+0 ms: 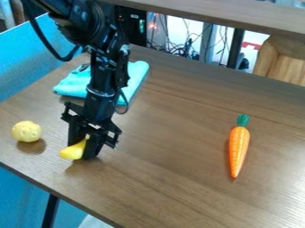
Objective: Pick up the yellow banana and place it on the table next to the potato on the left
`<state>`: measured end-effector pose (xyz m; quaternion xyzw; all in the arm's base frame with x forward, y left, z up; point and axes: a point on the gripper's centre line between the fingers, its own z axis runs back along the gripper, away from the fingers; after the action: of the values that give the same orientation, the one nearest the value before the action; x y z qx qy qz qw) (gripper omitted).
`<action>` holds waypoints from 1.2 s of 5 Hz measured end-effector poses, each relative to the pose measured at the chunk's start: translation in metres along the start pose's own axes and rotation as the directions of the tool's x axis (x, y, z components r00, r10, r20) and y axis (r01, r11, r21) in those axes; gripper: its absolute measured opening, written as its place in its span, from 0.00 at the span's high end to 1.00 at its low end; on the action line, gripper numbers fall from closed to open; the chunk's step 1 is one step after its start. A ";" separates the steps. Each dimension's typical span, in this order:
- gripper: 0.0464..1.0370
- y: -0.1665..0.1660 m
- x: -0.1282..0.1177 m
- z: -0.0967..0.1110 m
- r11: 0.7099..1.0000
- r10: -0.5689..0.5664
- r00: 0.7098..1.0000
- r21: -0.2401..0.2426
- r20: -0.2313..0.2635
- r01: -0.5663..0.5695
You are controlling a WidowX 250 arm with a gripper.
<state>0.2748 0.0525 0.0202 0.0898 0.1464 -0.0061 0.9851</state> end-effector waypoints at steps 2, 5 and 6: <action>0.27 0.003 -0.001 0.000 0.998 0.051 0.999 -0.047 0.005 -0.051; 0.04 -0.015 -0.001 0.046 0.997 0.020 0.981 -0.081 0.195 -0.004; 0.04 -0.048 0.021 0.090 0.991 -0.026 0.948 -0.117 0.318 0.066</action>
<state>0.3185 -0.0106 0.0902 0.0220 -0.0107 -0.0340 0.9991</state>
